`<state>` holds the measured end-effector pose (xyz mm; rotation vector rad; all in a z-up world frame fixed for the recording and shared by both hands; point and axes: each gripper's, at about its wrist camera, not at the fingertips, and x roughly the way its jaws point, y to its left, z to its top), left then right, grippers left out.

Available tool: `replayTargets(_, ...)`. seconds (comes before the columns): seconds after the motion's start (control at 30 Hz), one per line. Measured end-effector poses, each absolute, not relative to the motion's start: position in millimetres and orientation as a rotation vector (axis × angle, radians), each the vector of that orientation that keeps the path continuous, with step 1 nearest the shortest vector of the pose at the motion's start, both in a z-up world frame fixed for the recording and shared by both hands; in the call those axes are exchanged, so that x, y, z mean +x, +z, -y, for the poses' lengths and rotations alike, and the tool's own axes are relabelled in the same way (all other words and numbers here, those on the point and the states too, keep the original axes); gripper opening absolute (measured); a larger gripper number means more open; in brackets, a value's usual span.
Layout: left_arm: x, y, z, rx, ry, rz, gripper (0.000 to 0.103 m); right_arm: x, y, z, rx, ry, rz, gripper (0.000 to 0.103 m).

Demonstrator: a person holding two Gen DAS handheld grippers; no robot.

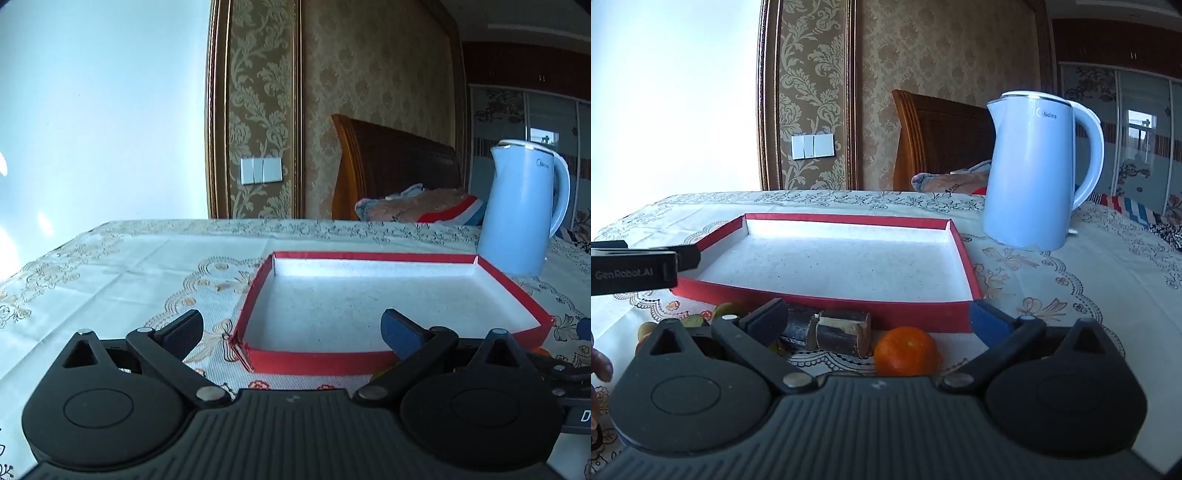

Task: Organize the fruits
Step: 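Move both tools back from the red tray toward the loose fruits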

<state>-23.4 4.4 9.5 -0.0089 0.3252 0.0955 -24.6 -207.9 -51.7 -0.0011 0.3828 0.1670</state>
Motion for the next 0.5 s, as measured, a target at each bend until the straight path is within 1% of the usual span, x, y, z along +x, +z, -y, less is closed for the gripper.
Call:
replayTargets(0.1,-27.5,12.4,-5.2,-0.021,0.100,-0.290,0.103,-23.6,-53.3,205.3,-0.009,0.235,-0.398,0.103)
replayTargets(0.3,-17.0,10.5,-0.2,0.032,0.045,-0.413,0.103,-20.9,-54.8,208.9,0.024,0.183,-0.436,0.103)
replayTargets(0.5,-22.3,5.9,6.9,0.087,0.041,-0.402,0.103,-12.5,-58.3,211.7,0.022,0.173,-0.494,0.103)
